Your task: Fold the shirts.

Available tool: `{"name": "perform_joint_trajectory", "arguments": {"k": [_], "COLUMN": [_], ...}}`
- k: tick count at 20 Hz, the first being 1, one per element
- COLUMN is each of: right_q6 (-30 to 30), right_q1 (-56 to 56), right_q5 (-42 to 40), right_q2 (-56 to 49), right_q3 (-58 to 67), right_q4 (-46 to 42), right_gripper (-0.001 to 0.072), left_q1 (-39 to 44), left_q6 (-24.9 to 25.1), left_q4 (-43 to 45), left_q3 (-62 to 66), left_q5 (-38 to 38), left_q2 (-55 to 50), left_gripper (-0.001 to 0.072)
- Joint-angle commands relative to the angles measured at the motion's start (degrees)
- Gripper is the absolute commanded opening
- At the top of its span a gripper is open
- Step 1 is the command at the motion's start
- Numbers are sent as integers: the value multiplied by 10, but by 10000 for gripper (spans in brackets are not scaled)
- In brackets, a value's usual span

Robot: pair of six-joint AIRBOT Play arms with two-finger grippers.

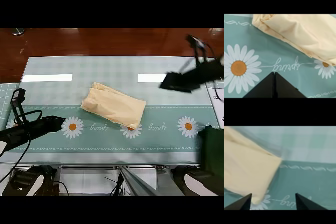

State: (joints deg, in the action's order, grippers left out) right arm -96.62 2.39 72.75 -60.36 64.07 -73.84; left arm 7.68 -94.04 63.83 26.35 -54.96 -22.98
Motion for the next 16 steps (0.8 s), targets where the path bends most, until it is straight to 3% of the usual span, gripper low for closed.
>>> {"name": "perform_joint_trajectory", "arguments": {"k": [1, 3, 7, 11, 16], "right_q6": [-146, -133, 108, 216, 228], "right_q1": [-33, -32, -33, -32, -21], "right_q5": [-188, -283, -292, -196, -140], "right_q2": [162, 167, 48, -122, -233], "right_q3": [-276, -383, -400, -320, -229], "right_q4": [-20, 134, 383, 445, 453], "right_gripper": [615, 615, 616, 615, 615], "left_q1": [0, 0, 0, 0, 0], "left_q6": [0, 0, 1, 1, 1], "left_q4": [-1, -15, -34, -34, -34], "left_q3": [0, 0, 0, 0, 0], "left_q5": [1, 3, 26, 29, 31], "left_q2": [0, 0, 0, 0, 0], "left_gripper": [23, 24, 23, 23, 23]}}
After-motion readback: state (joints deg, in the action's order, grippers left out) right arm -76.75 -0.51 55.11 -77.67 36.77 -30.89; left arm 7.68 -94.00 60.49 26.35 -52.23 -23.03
